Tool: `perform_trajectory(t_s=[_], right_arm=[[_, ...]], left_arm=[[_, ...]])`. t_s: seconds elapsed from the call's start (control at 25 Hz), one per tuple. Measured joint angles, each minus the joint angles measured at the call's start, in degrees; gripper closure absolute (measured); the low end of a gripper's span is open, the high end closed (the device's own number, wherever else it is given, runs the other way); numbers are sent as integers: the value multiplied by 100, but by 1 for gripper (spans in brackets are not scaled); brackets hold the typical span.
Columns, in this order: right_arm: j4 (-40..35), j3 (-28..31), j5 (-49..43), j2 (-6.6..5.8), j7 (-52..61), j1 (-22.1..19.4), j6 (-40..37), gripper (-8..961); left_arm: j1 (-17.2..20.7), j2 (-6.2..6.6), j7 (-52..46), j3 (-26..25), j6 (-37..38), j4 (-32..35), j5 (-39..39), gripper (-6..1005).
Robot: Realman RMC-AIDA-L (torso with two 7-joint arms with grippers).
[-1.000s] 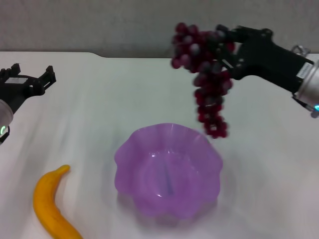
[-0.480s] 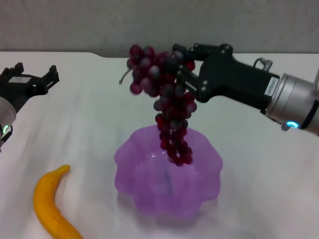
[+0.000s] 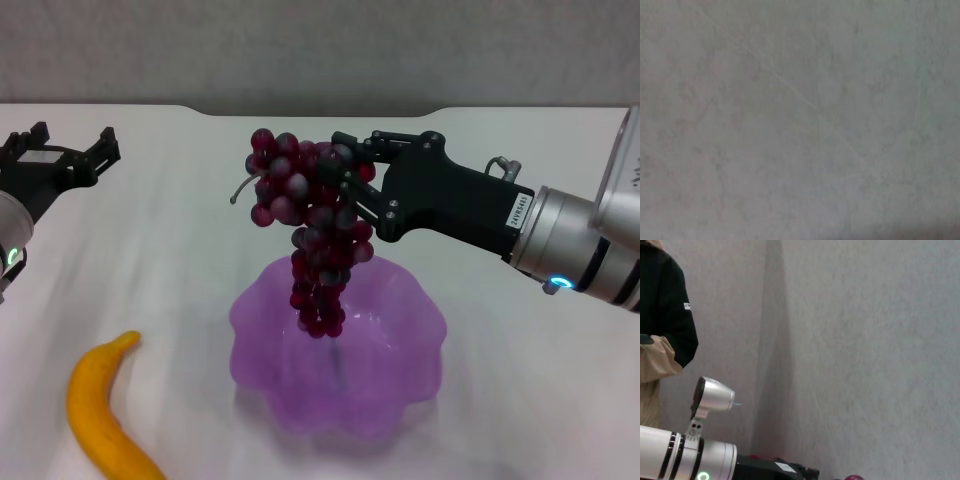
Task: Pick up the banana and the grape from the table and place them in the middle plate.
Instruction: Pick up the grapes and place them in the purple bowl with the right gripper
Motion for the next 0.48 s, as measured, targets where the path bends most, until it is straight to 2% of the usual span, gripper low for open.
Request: perform_trajectory(t_s=[0.48], right_arm=[[167,-317,321,18,-368,-35,76,688]], left_arm=[[-11,0,1,3,-15,20,5,122]])
